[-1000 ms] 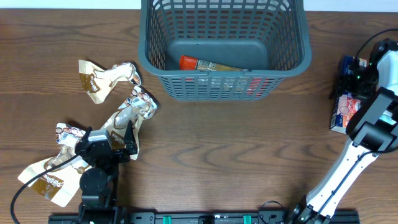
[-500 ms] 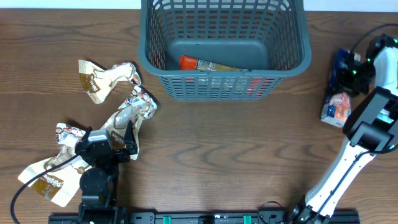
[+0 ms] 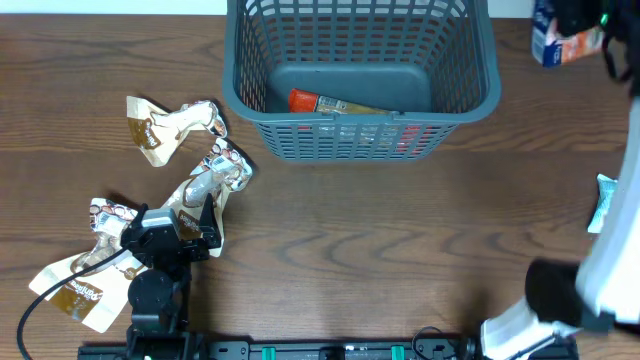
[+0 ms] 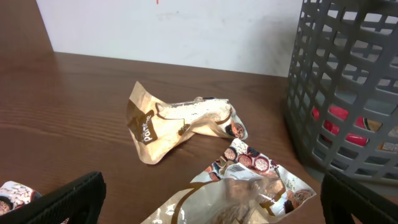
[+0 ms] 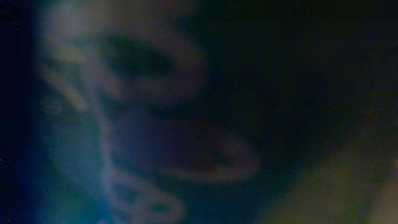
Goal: Pack container
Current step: 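Carry the tissue box into the basket and release it, then grasp the mint-green wet-wipe pack with the right gripper, then place the wet-wipe pack into the basket and withdraw right gripper, then grasp the nearest crumpled snack pouch with the left gripper, then lift the pouch over the basket and release it inside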
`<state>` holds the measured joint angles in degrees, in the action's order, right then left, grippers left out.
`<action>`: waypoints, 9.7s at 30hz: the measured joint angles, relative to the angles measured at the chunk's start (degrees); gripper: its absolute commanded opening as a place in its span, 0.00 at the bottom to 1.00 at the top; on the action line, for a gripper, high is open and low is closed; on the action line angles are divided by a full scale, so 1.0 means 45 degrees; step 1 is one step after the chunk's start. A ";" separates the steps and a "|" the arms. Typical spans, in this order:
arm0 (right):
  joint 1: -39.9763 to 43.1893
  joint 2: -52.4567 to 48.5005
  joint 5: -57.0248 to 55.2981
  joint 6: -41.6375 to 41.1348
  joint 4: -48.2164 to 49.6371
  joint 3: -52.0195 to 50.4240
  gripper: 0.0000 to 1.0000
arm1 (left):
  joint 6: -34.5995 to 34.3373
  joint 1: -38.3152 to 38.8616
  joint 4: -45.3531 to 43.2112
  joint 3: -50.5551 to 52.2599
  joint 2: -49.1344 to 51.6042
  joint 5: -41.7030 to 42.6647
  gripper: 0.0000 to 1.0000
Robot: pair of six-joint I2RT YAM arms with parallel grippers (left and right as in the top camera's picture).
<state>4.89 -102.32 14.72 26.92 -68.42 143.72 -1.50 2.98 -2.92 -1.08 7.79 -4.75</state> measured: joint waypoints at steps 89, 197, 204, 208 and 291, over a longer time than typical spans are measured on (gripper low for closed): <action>0.9340 -0.1753 -0.2948 -0.3653 0.2744 -1.2065 0.99 | 0.0000 0.0000 -0.0010 0.0005 0.0000 0.0015 0.98; 0.1214 -0.0209 -0.1127 -0.1520 0.1511 -0.0996 0.99 | -0.0729 -0.1292 0.7373 -0.7970 0.4104 -0.0418 0.98; 0.4129 -0.0238 -0.1234 -0.3653 -0.1637 -0.2030 0.99 | -0.0952 -0.1749 1.2735 -1.4314 0.9913 -0.0374 0.99; 0.4648 -0.0602 -0.1229 -0.3959 -0.1355 -0.4172 0.99 | -0.0899 -0.1807 1.5446 -1.7437 1.3279 -0.0301 0.99; 0.4313 -0.0738 -0.0942 -0.4201 0.4143 -1.3668 0.99 | 0.2477 0.1015 1.1589 -1.6218 1.7957 0.0855 0.06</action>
<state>24.29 -105.65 10.48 8.01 -49.78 82.21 9.65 7.55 49.23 -74.06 88.60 -0.91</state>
